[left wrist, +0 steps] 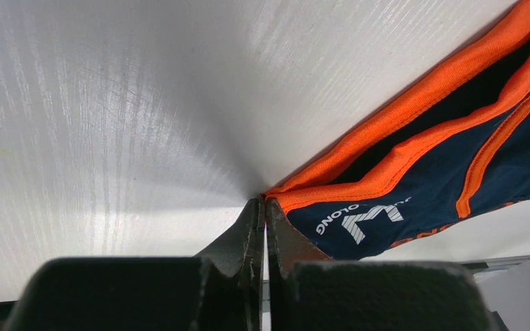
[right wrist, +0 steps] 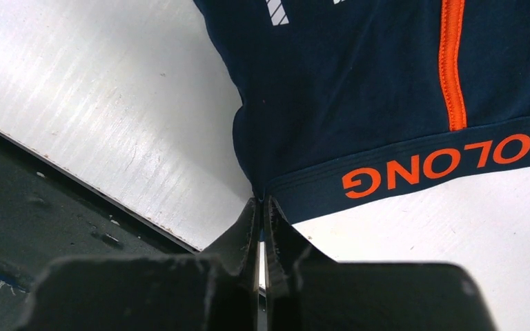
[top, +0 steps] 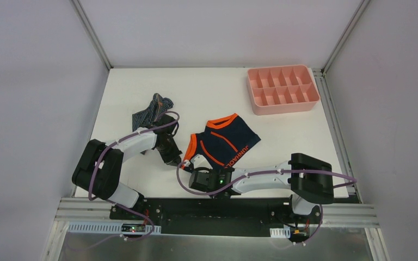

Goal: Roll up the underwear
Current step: Fold the underwear at the center of the board.

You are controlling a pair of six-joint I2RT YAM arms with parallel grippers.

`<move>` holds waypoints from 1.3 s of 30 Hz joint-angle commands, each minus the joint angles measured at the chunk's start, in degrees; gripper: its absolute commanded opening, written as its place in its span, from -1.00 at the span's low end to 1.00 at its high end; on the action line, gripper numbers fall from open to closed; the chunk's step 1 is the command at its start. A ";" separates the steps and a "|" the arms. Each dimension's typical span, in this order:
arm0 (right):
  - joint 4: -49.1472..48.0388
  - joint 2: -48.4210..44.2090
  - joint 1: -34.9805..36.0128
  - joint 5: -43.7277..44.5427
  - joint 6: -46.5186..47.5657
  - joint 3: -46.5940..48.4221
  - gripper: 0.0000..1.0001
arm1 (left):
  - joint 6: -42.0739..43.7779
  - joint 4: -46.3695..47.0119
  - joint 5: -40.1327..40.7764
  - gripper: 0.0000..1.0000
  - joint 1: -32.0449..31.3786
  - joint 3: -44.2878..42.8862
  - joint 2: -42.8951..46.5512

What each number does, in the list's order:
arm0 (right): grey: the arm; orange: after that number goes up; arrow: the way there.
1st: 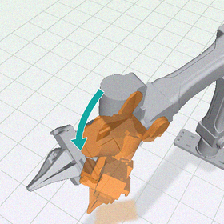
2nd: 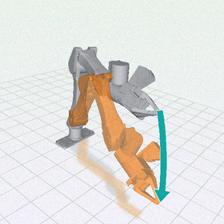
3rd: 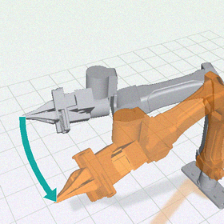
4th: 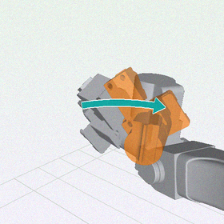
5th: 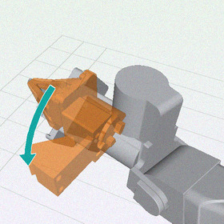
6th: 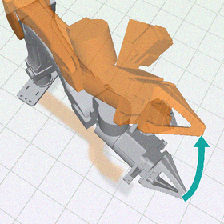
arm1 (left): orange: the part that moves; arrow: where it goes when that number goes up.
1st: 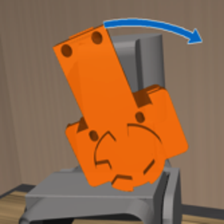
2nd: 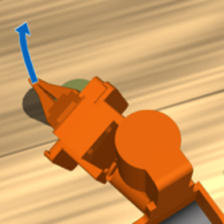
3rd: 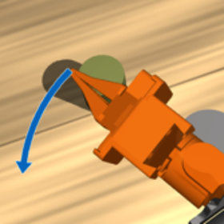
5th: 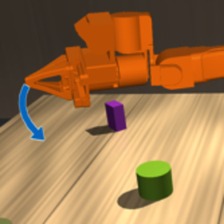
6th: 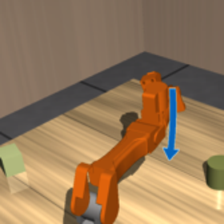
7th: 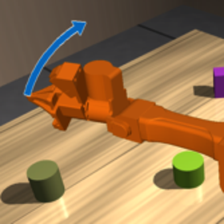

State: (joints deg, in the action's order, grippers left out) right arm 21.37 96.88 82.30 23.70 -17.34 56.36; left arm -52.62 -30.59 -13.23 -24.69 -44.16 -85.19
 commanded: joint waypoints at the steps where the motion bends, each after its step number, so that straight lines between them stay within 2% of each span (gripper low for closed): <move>1: 0.88 -1.31 -0.21 -1.00 0.65 -1.11 -1.00 | 0.73 -1.23 0.00 -1.00 -0.01 -0.35 0.60; 7: 3.54 -3.67 0.00 -3.29 2.83 1.16 -1.00 | -0.12 -3.59 -0.17 -1.00 0.17 1.22 6.11; 15: 8.10 -7.08 0.62 -6.86 5.45 5.72 -1.00 | -2.24 -10.07 -0.44 -1.00 0.24 2.48 18.13; 24: 12.53 -12.15 0.79 -9.04 6.08 9.51 -1.00 | -2.67 -18.78 -0.35 -1.00 0.23 -4.44 27.52; 30: 12.94 -16.00 -2.06 -7.39 6.46 10.15 -1.00 | -0.60 -18.92 0.72 -1.00 0.16 -15.01 21.94; 39: 12.53 -20.70 -15.27 -7.87 9.56 8.58 -1.00 | 4.89 -16.32 0.45 -1.00 -0.15 -35.08 3.59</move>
State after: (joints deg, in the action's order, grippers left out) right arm 32.97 79.37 71.90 15.77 -10.02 64.34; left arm -51.05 -48.34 -12.86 -24.69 -71.40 -75.59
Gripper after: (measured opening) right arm 0.010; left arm 0.008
